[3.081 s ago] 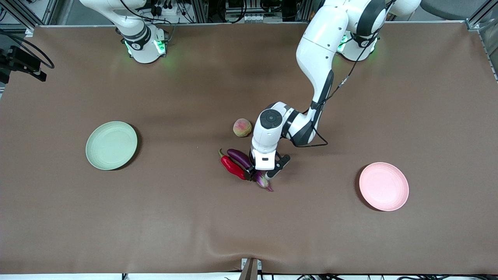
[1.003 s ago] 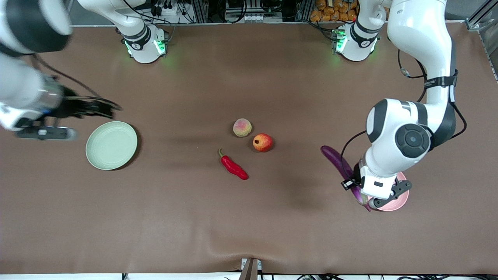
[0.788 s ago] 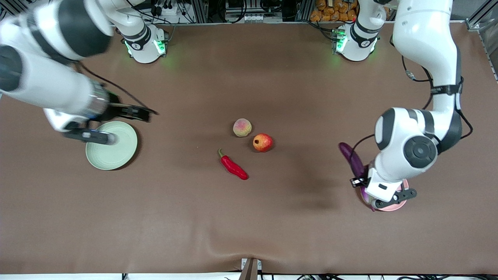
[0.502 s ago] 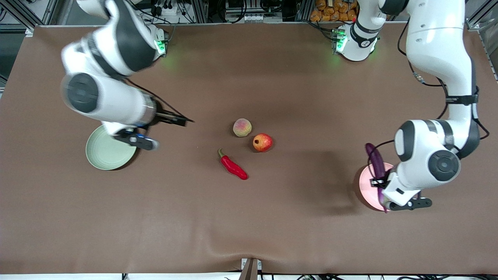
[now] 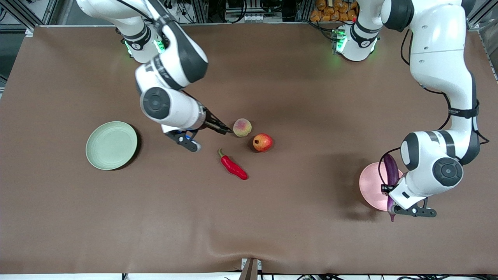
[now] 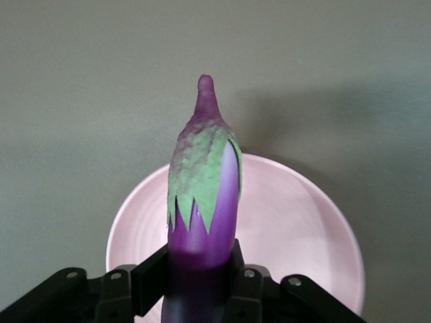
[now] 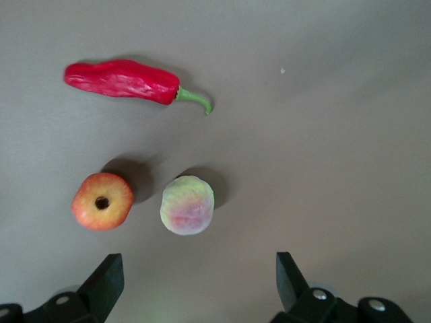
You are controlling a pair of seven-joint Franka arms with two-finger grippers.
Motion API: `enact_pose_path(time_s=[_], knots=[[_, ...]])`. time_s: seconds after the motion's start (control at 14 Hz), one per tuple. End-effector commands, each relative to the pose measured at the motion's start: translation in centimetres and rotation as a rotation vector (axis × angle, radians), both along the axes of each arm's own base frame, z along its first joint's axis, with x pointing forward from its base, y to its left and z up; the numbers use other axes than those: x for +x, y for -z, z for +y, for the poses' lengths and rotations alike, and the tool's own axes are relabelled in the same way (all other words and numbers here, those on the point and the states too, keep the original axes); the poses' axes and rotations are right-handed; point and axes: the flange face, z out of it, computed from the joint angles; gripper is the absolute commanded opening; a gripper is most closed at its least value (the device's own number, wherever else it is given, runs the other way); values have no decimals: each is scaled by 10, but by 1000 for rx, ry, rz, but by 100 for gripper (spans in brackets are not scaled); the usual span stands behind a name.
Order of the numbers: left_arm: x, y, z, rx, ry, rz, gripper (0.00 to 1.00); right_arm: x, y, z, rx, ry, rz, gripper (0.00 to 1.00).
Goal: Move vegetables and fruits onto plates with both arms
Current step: 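Grasp the peach with the right gripper while the left gripper releases eggplant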
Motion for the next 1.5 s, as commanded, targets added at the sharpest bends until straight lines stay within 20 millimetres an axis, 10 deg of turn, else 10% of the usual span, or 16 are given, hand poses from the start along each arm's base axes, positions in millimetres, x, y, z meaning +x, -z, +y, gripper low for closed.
enact_pose_path(time_s=[0.0, 0.5, 0.57, 0.64, 1.07, 1.22, 1.36, 1.43], knots=[[4, 14, 11, 19, 20, -16, 0, -18, 46, 16, -10, 62, -4, 100], [3, 30, 31, 34, 27, -4, 0, -38, 114, 61, -52, 174, -29, 100], [3, 31, 30, 33, 24, -3, 22, -39, 122, 64, -55, 191, -35, 100], [3, 30, 30, 23, 13, -6, 89, -42, 129, 70, -58, 218, -42, 100], [3, 23, 26, 18, 18, -10, 100, -70, 171, 70, -46, 252, -87, 100], [4, 15, 24, 16, 14, -19, 100, -71, 171, 71, -49, 247, -80, 69], [5, 7, 19, 14, 15, -24, 100, -72, 171, 70, -55, 236, -69, 7], [5, 6, 19, 14, 15, -21, 100, -68, 167, 66, -62, 237, -51, 0]])
